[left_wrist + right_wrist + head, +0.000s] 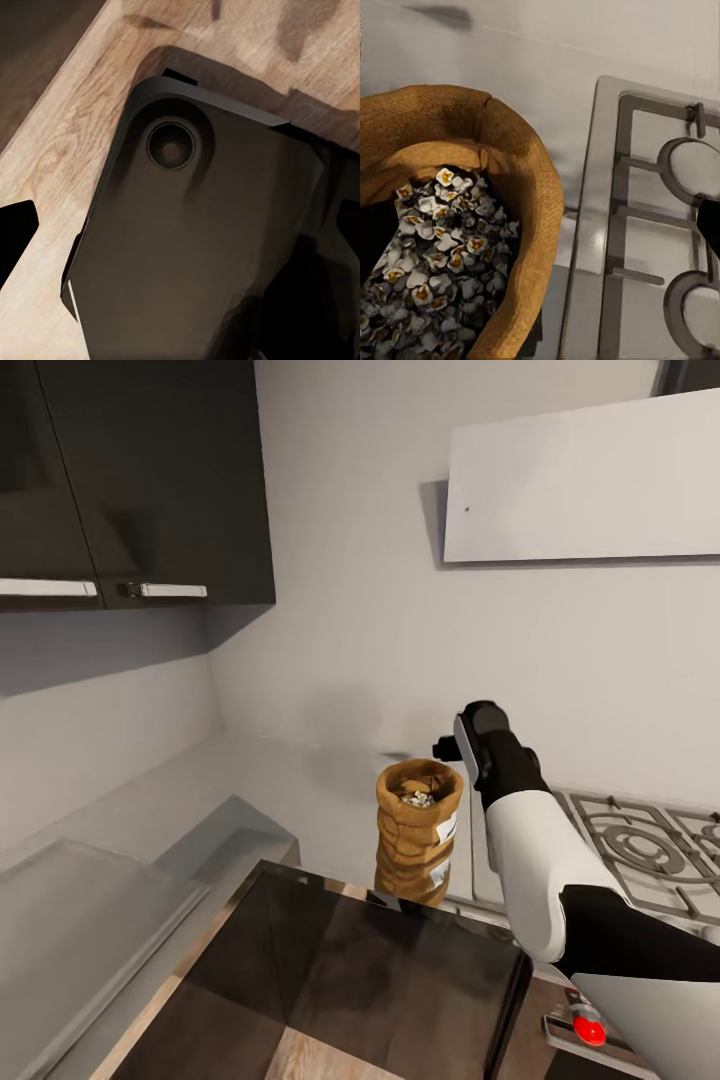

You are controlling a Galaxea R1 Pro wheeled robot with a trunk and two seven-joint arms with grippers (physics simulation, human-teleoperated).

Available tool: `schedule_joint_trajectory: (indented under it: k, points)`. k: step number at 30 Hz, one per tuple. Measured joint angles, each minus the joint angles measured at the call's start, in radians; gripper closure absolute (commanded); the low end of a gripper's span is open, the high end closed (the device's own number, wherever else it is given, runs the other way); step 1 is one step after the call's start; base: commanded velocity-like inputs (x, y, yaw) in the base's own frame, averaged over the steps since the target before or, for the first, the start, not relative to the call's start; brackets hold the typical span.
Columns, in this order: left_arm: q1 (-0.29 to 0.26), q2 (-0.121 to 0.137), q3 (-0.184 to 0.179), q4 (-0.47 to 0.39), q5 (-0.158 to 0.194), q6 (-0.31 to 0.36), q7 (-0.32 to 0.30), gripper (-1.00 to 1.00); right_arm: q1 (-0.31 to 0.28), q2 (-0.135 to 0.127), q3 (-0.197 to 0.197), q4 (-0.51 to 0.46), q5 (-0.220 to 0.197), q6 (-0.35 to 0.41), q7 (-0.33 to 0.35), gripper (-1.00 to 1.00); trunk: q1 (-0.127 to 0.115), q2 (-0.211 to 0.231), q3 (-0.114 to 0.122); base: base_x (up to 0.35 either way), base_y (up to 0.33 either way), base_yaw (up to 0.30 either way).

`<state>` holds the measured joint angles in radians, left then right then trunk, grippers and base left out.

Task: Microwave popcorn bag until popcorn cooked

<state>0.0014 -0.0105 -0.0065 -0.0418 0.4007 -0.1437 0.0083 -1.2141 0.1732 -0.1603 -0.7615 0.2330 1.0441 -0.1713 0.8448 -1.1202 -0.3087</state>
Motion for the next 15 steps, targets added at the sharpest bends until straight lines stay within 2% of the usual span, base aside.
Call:
schedule_joint_trajectory:
  k: [6,15]
  points:
    - [0.0,0.001,0.0,0.0,0.0,-0.001,0.0,-1.0,0.0,0.0,-0.002,0.099,-0.021,0.0,0.002,-1.0,0.0,0.0,0.0,0.0,0.0,0.0]
    - [0.0,0.001,0.0,0.0,0.0,0.0,0.0,-1.0,0.0,0.0,-0.002,0.085,-0.026,0.0,0.002,-1.0,0.0,0.0,0.0,0.0,0.0,0.0]
